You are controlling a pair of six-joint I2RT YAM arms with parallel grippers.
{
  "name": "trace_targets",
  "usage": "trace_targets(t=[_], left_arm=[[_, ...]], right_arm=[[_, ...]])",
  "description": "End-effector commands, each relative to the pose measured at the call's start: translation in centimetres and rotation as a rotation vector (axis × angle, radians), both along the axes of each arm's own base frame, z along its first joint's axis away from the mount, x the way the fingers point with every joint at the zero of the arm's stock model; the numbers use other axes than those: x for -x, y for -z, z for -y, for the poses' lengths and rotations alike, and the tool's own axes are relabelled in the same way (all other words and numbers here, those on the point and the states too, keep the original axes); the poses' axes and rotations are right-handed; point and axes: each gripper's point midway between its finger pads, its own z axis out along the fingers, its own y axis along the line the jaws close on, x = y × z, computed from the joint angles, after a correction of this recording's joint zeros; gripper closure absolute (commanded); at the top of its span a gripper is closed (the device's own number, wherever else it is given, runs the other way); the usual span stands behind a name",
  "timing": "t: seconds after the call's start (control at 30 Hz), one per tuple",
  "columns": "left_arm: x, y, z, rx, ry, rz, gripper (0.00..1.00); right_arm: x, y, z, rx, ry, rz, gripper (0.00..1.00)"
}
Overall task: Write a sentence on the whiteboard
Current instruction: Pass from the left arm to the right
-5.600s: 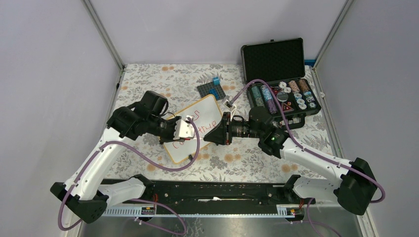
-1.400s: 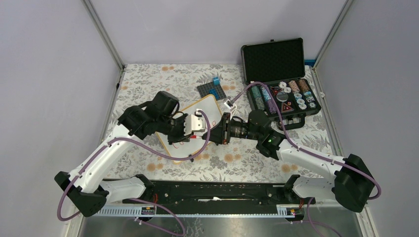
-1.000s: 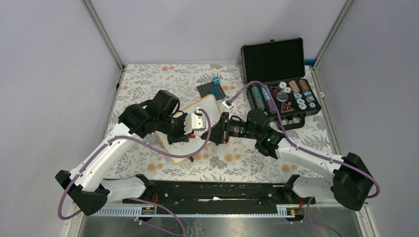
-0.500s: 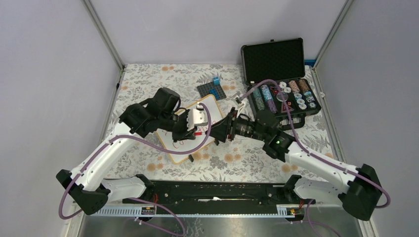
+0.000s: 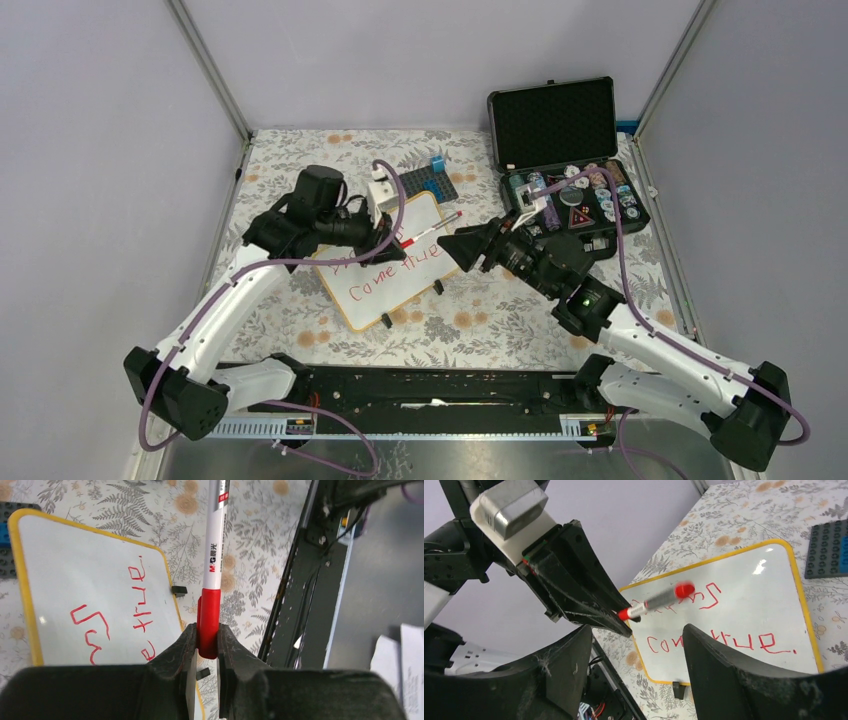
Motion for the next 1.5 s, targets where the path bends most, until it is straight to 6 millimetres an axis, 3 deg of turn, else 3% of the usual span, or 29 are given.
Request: trace_targets(t=[0.0, 0.3, 0.67, 1.13, 1.47], left_arm=[[-0.9, -3.8, 1.1, 0.203, -0.045, -0.043, 1.00], [-0.6, -4.5, 1.8, 0.316, -0.054, -0.133, 1.00], [-0.4, -4.3, 2.6, 0.375, -0.036, -0.217, 1.00], [0.0, -4.1, 2.7, 0.425, -0.008, -0.285, 1.00], [0.2, -3.6, 2.7, 0.423, -0.001, -0.299, 1.00]], right_arm=[[-1.9, -1.0, 0.7, -0.070, 0.111, -0.016, 0.28], [-3.6, -0.8, -0.2, -0.125, 0.154, -0.063, 0.36], [-3.3, -1.9, -2.1, -0.144, 0.106, -0.027, 0.37], [-3.3, -2.6, -1.7, -0.167, 0.131, 0.001, 0.41], [-3.5, -2.9, -2.6, -0.191, 0.120, 0.004, 0.47]])
